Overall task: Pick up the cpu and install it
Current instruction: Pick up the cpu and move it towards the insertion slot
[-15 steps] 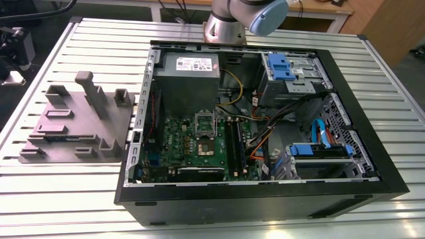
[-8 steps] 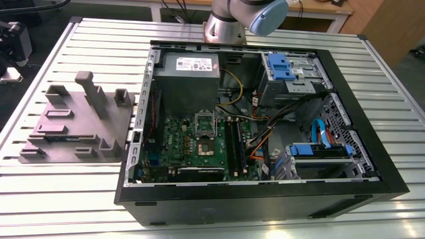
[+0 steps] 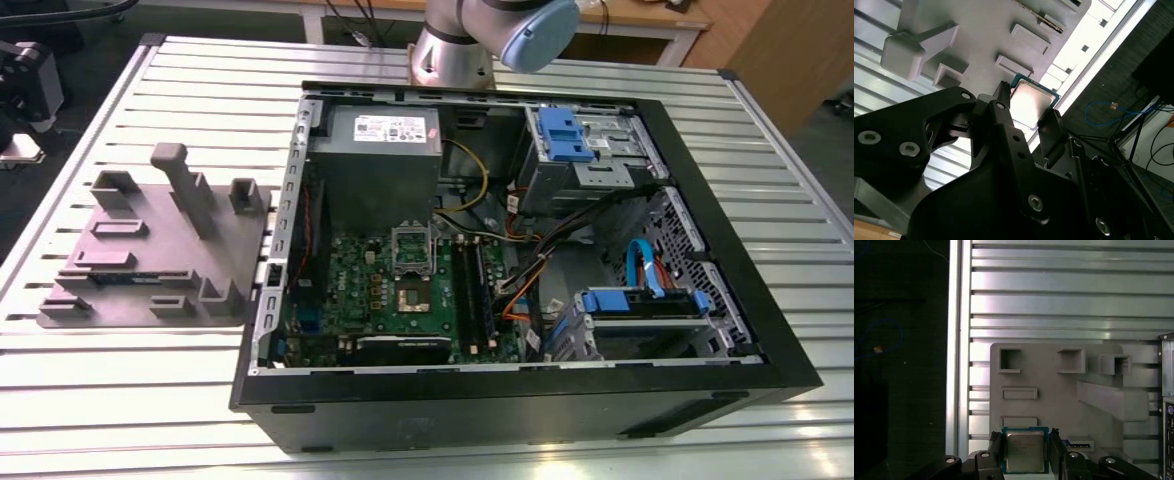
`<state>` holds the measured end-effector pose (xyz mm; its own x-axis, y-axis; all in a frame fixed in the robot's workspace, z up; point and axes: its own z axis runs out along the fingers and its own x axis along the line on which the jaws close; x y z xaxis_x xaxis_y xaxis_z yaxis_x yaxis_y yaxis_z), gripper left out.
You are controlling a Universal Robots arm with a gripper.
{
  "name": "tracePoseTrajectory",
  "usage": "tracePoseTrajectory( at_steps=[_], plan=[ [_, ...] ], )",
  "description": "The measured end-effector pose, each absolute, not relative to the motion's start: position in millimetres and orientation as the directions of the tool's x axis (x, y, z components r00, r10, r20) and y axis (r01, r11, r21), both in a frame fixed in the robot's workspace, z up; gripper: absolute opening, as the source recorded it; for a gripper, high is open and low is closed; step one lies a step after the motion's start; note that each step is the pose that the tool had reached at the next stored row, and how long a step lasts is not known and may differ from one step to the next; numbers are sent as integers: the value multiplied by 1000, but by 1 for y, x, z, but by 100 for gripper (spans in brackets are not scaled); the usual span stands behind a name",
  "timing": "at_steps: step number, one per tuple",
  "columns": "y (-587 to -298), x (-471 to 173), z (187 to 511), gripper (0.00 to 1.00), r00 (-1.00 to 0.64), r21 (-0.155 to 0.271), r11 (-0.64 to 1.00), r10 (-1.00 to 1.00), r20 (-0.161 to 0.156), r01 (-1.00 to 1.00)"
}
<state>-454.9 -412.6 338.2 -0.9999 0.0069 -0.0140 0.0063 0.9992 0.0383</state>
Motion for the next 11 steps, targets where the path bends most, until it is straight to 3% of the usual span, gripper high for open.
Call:
tracePoseTrajectory(
  at_steps=[11],
  plan=[
    [-413, -455, 340, 47, -1000, 38, 999, 7, -14, 6]
  ],
)
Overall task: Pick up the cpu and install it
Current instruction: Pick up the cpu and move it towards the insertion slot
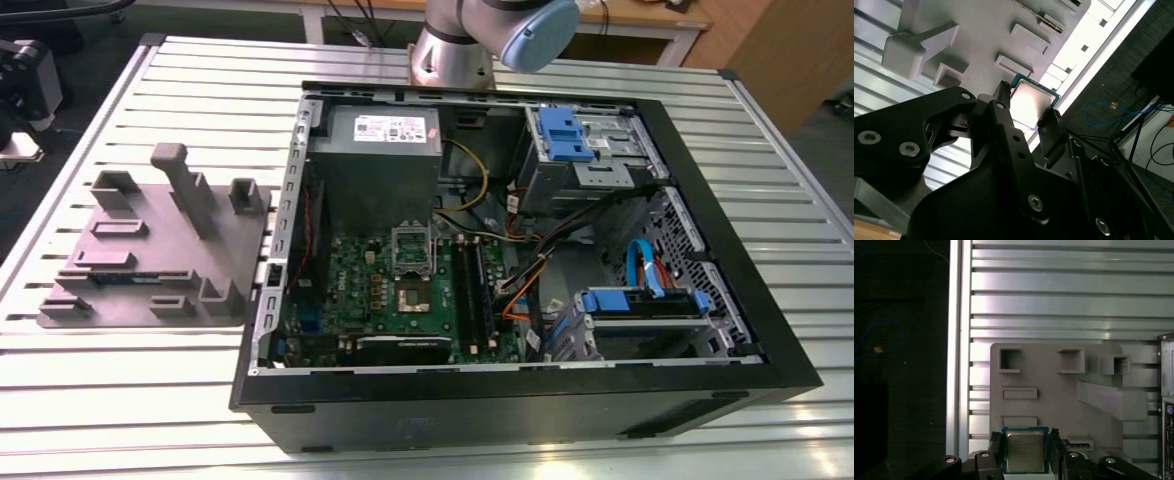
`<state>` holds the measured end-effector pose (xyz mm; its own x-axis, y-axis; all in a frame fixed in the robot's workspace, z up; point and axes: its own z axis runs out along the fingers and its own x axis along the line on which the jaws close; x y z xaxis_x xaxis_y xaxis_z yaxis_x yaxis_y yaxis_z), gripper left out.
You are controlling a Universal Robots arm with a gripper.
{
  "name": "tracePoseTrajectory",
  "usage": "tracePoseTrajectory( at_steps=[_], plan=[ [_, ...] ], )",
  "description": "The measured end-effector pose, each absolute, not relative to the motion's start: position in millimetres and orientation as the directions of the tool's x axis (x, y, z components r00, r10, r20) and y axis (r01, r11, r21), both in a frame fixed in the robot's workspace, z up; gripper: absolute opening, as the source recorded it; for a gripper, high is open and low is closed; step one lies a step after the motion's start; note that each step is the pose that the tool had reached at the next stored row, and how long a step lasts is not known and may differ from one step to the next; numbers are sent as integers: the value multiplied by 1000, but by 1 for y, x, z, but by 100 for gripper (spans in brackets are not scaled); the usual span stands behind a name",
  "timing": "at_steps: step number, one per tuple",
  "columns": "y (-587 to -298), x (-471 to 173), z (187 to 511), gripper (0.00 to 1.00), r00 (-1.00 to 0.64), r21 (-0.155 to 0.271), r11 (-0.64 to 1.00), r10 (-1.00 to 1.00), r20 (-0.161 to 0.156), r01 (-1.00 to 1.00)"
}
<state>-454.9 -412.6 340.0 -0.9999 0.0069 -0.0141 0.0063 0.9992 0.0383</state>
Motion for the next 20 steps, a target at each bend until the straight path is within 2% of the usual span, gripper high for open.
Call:
tracePoseTrajectory(
  at_steps=[20],
  plan=[
    [-413, -455, 349, 47, -1000, 38, 999, 7, -14, 6]
  ],
)
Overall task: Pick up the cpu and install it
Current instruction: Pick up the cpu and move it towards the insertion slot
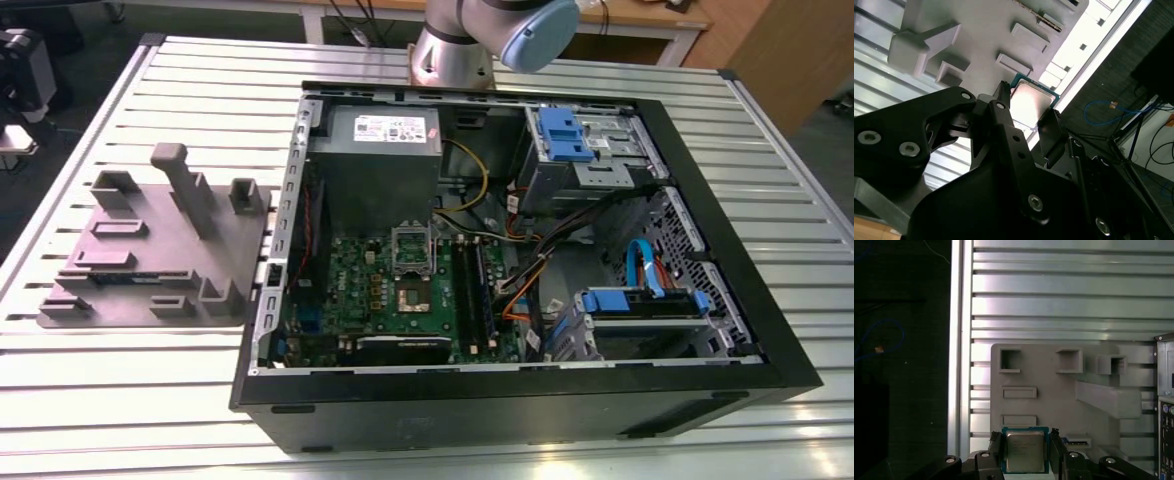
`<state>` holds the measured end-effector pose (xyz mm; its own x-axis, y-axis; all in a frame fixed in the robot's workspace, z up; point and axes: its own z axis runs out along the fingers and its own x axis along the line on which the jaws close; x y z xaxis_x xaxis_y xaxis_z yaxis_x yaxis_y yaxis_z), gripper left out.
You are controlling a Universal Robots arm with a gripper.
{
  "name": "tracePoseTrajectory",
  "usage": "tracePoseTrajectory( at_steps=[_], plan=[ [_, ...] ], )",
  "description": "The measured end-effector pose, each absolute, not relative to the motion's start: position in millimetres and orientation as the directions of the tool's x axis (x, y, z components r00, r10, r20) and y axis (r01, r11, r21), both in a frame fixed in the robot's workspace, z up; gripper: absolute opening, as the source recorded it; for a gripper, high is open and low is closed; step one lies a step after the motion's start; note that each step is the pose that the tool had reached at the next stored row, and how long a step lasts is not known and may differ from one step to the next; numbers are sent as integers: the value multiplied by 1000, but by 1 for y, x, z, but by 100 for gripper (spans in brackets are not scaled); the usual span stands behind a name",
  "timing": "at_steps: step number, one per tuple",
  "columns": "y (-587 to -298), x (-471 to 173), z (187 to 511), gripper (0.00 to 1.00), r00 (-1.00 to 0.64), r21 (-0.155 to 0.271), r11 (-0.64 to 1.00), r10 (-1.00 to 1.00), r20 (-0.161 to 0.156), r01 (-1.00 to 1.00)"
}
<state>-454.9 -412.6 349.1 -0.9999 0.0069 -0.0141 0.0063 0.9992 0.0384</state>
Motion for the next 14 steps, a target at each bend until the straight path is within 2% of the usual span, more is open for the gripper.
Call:
tracePoseTrajectory(
  at_steps=[14],
  plan=[
    [-413, -455, 352, 47, -1000, 39, 999, 7, -13, 6]
  ],
)
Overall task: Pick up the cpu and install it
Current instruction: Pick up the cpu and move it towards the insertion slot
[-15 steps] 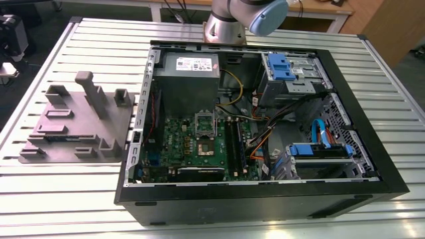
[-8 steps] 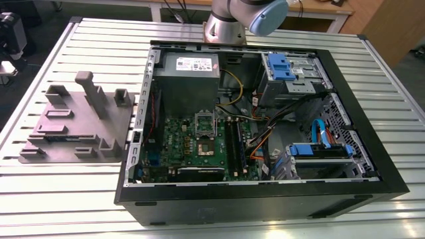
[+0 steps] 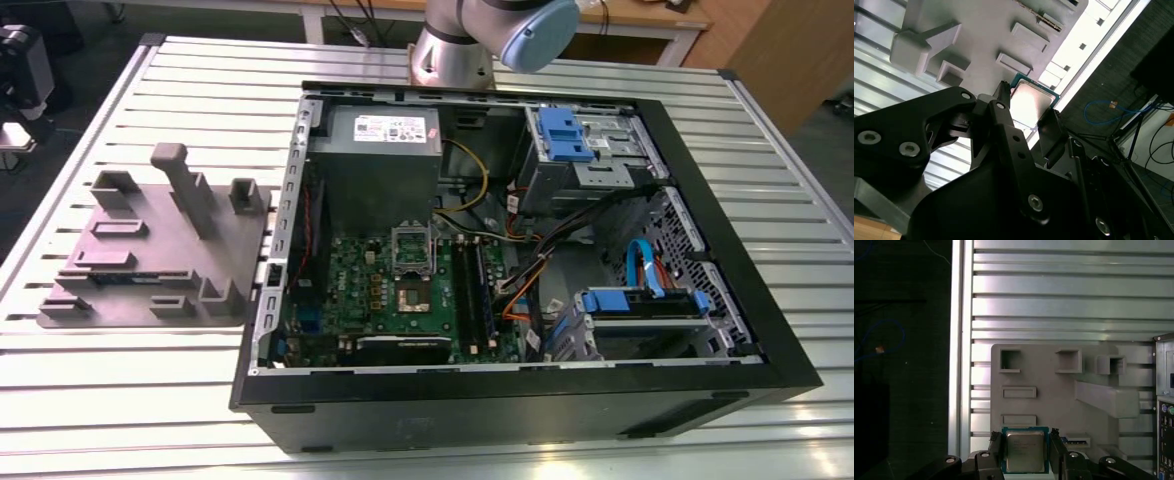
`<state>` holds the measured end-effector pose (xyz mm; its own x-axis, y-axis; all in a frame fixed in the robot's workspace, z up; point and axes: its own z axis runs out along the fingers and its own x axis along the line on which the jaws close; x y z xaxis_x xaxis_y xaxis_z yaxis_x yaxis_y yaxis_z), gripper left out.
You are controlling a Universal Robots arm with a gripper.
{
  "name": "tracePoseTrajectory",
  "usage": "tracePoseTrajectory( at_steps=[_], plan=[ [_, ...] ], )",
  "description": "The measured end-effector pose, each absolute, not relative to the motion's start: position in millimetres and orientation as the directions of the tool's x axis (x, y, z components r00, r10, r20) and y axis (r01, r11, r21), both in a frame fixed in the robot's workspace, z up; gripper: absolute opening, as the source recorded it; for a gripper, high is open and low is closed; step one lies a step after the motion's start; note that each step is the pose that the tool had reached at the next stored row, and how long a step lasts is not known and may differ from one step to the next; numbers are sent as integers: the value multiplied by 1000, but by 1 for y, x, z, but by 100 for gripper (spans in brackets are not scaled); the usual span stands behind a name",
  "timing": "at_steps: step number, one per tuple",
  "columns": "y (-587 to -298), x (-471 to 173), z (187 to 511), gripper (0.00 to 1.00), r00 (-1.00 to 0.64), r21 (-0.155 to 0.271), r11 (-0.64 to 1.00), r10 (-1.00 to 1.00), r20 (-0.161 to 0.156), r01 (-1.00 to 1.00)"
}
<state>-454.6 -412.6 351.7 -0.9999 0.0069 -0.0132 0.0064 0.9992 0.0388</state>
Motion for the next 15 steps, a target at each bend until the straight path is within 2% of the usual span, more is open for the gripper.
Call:
tracePoseTrajectory(
  at_steps=[15],
  plan=[
    [-413, -454, 353, 47, -1000, 39, 999, 7, -10, 6]
  ],
)
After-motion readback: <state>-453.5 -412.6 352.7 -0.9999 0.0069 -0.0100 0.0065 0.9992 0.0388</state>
